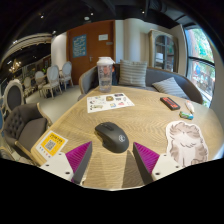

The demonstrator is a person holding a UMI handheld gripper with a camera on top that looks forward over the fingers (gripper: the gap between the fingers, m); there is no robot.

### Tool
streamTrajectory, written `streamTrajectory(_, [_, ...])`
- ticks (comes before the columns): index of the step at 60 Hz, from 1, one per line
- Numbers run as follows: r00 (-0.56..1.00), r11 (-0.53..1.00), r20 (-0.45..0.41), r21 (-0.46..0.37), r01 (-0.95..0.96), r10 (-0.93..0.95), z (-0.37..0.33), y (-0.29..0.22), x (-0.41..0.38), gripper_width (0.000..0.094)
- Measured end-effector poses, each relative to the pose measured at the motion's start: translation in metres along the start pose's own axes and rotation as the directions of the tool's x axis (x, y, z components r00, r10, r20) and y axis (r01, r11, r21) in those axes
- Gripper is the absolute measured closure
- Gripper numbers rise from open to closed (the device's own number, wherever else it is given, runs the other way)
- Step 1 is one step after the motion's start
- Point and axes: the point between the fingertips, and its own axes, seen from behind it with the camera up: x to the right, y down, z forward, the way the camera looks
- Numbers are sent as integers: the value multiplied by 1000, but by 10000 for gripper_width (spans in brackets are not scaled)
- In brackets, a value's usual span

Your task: Arrange mouse

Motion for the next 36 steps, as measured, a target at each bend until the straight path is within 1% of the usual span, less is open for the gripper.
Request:
streamTrajectory(8, [999,999,-39,-32,11,-12,28,-15,25,83])
streamTrajectory(11, [999,999,-30,-44,9,-10,37,-21,28,86])
streamTrajectory(22, [996,992,-21,-93,-89,88,74,-34,47,106])
streamTrajectory(26, [993,986,2,-116,-120,121,85,-36,47,158])
streamTrajectory(28, [993,987,6,-110,-120,122,90,-40,49,208])
streamTrajectory(31, [994,987,-3,-115,-112,113,97,-43,53,315])
streamTrajectory(36, [995,989,-20,-113,-99,97,102,-46,55,341])
